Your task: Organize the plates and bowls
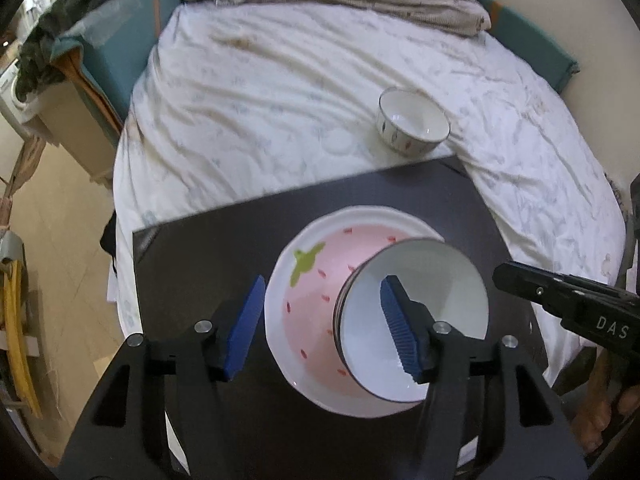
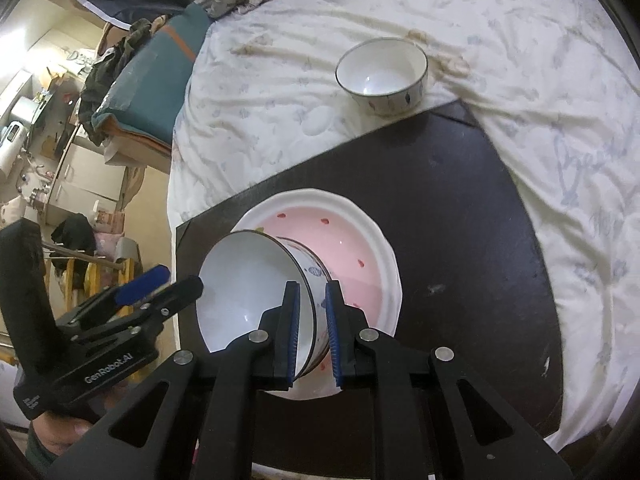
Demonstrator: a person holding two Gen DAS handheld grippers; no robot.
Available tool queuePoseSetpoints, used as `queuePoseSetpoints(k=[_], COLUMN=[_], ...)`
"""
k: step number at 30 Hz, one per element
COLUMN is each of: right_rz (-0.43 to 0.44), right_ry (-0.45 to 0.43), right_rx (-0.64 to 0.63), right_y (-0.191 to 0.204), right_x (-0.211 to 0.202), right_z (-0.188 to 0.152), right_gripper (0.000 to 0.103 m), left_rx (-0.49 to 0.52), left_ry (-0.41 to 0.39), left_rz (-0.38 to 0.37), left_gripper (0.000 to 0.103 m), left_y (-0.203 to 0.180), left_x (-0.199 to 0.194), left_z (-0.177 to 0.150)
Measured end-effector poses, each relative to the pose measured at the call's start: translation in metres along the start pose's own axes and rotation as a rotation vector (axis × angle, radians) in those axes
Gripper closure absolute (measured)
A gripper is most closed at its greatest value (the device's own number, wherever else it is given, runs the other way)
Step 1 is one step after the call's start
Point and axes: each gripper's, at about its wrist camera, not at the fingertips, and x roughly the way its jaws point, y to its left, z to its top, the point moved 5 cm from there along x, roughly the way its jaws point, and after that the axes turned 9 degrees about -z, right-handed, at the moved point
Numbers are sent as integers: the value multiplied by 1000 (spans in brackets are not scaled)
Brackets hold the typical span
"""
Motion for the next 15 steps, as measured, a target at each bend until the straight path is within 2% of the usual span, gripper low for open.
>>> queuePoseSetpoints(k=[2, 3, 4, 6, 9, 11, 13, 14, 15], right_rz=[-7, -8, -6, 8, -8, -30, -42, -51, -55], right_ry=[-19, -28, -34, -55, -79, -99, -131, -143, -151], right_rx=[2, 6, 14, 38, 49, 58, 60, 63, 65], right_y=[-1, -2, -3, -5, -8, -11, -12, -13, -13], right_x=[-4, -6, -7, -10, -15, -18, -23, -26, -28], right_z=[2, 3, 4, 6, 10, 12, 15, 16, 17], right_gripper=[85, 77, 59, 35, 34, 30, 19, 17, 14], left_rx=[8, 11, 9, -12, -21, -19, -13, -14, -16], left_ry=[-28, -37, -44, -43, -39, -45, -44, -47, -61], left_rz=[-12, -1, 11, 8, 0, -2, -3, -2, 0], left_gripper=[46, 46, 46, 45, 37, 36, 35, 30, 16], left_y=[-1, 0, 1, 5, 7, 7, 5, 5, 4], left_x=[-4, -6, -7, -6, -5, -5, -4, -5, -6], left_z=[5, 6, 7, 8, 8, 8, 9, 9, 11])
